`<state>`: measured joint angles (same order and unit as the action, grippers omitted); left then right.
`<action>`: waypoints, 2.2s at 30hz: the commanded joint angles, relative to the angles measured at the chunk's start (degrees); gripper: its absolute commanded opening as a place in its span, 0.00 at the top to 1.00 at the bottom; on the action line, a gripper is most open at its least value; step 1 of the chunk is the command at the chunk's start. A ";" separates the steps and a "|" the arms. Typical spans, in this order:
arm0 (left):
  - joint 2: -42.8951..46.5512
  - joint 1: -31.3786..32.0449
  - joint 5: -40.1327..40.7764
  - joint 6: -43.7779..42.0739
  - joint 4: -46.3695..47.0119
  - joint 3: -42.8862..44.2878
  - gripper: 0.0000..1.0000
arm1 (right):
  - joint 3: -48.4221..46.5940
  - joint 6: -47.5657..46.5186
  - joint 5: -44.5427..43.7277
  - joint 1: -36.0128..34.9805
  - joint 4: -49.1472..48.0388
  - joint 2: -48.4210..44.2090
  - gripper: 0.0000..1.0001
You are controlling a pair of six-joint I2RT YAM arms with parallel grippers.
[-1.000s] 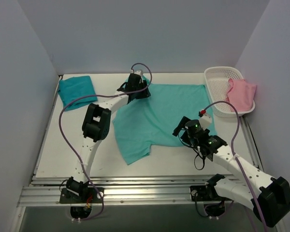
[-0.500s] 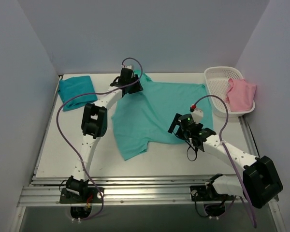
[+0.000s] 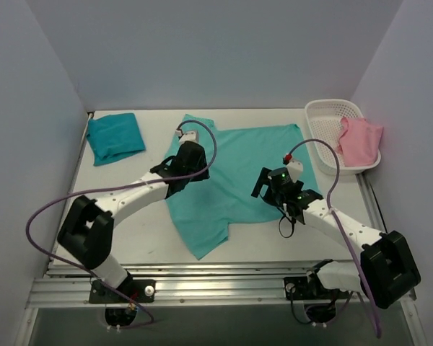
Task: Fold and stack the t-shirts
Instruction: Flatten the tshirt out
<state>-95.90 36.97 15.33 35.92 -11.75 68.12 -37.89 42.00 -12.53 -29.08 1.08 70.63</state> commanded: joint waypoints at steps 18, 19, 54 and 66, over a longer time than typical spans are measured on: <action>9.44 9.44 9.90 6.01 7.96 -18.38 0.53 | 3.96 0.19 1.46 -0.98 -0.47 -8.58 0.02; 5.06 8.57 8.76 4.96 9.10 -17.07 0.53 | 4.05 0.19 1.37 -0.98 -0.55 -8.49 0.02; -24.63 -17.37 -11.29 -3.49 3.49 25.31 0.55 | 0.72 -0.52 -2.91 3.94 2.41 -6.64 0.00; -2.05 -16.93 -12.52 -4.73 -0.65 22.35 0.48 | 7.82 7.74 1.98 3.77 6.05 -12.98 0.00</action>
<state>-105.32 19.70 4.05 31.83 -12.88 93.27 -33.39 46.78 -13.56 -25.45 7.38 54.74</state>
